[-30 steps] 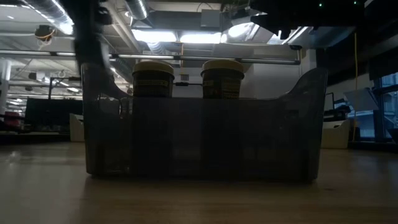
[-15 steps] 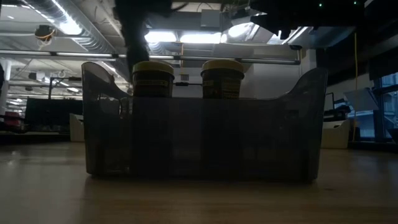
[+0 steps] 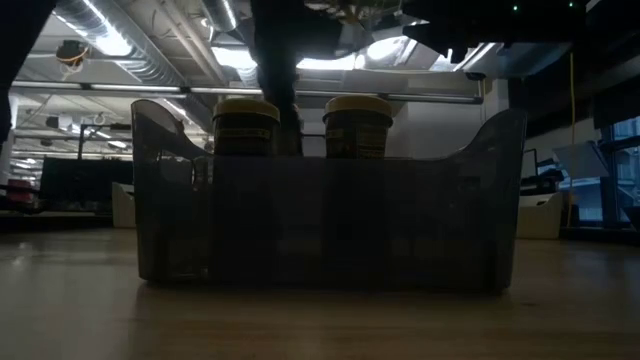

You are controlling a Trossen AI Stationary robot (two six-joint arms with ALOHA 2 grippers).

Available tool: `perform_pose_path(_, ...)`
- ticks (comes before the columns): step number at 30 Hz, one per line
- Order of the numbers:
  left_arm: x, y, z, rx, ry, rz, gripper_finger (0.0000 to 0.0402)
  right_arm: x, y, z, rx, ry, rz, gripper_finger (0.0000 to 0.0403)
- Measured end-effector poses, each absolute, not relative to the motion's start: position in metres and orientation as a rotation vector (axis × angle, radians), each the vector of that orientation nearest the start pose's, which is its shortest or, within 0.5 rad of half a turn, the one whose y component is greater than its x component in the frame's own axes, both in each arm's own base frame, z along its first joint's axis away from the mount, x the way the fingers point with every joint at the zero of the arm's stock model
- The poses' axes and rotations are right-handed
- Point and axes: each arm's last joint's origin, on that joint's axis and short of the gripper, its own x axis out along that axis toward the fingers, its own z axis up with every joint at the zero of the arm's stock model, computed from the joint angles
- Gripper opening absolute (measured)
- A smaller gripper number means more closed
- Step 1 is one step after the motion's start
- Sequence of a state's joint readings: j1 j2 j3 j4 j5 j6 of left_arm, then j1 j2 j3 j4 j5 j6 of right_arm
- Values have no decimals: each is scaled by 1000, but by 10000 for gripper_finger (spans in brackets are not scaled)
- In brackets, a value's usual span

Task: Sort spices by type
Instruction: Put the left green seasoning bottle into the right white bin

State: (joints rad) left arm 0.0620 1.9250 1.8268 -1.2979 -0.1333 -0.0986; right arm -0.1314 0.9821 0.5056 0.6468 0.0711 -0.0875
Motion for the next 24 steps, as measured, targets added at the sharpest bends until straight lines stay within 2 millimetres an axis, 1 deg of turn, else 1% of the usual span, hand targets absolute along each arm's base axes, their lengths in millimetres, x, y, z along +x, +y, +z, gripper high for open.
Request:
perform_pose_path(8,406,36,263,23,1414,188,187,212,-30,280,-93,-162,-210,299)
perform_pose_path(12,416,36,247,41,1424,168,191,212,-30,280,-93,-161,-210,299)
perform_pose_path(16,421,35,231,45,1462,136,192,212,-30,280,-98,-156,-211,299)
perform_pose_path(20,424,31,225,58,1471,121,188,212,-31,278,-116,-134,-232,299)
perform_pose_path(24,425,30,225,73,1459,106,199,212,-32,278,-113,-127,-276,299)
